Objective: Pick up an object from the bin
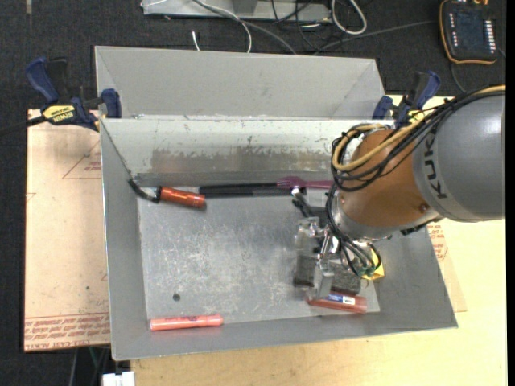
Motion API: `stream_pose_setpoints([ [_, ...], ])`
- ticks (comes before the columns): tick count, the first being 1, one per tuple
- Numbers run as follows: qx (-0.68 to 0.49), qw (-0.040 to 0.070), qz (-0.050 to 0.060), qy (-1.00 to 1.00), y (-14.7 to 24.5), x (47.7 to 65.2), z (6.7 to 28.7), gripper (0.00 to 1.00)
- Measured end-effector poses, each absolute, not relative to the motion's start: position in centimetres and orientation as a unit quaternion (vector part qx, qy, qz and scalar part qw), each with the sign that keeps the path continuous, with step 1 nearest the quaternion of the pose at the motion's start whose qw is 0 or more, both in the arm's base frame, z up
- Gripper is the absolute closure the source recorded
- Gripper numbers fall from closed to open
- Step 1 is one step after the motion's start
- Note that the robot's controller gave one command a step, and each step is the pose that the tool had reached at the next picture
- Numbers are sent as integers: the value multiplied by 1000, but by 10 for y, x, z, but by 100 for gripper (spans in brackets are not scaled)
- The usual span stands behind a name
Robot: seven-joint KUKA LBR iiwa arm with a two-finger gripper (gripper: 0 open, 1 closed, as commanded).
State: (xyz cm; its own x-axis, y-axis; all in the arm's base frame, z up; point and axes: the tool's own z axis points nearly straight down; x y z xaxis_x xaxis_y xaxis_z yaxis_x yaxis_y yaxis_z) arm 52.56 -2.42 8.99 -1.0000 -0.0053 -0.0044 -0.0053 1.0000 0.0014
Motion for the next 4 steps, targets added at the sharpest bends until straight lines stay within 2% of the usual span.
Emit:
stream_pose_setpoints([
  [1, 19, 8, 3, 1000, -16, 536, 161, 0],
  [2, 5, -2, 1, 1000, -28, 524, 69, 0],
  [3, -53, 15, 2, 998, -43, 511, 70, 0],
  [4, -25, 1, 2, 1000, -46, 531, 70, 100],
])
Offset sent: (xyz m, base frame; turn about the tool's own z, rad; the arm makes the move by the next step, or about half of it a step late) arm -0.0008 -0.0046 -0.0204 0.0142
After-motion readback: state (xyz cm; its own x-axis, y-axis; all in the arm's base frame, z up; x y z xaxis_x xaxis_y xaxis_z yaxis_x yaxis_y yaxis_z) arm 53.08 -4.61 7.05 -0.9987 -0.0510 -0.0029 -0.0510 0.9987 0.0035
